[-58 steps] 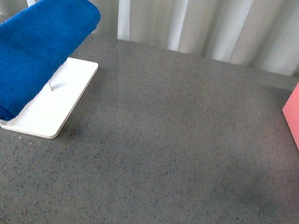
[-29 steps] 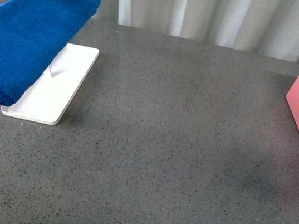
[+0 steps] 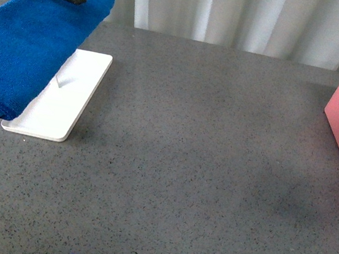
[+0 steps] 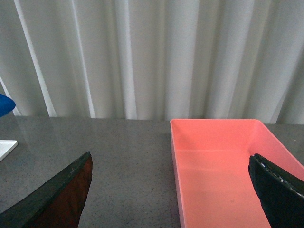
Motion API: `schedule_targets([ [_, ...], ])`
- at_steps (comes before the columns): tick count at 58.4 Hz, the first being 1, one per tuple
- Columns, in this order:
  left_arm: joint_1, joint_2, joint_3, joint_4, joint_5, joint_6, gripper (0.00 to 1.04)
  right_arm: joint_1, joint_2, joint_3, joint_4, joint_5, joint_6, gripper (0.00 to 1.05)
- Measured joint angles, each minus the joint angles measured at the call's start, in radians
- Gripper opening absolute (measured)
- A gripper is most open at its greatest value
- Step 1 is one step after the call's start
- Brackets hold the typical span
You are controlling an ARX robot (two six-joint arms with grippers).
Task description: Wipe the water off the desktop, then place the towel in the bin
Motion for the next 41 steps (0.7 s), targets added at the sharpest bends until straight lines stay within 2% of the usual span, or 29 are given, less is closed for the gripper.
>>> schedule_targets([
  [20,0.001,0.040,0.013,0.008,-0.020,0.003,0.98,0.000,0.000,0.000,0.000,0.000,0.000,0.98],
  [34,0.013,0.043,0.010,0.025,-0.035,0.006,0.45,0.000,0.000,0.000,0.000,0.000,0.000,0.98],
  [41,0.015,0.043,0.000,0.023,-0.014,-0.001,0.25,0.000,0.000,0.000,0.000,0.000,0.000,0.98],
])
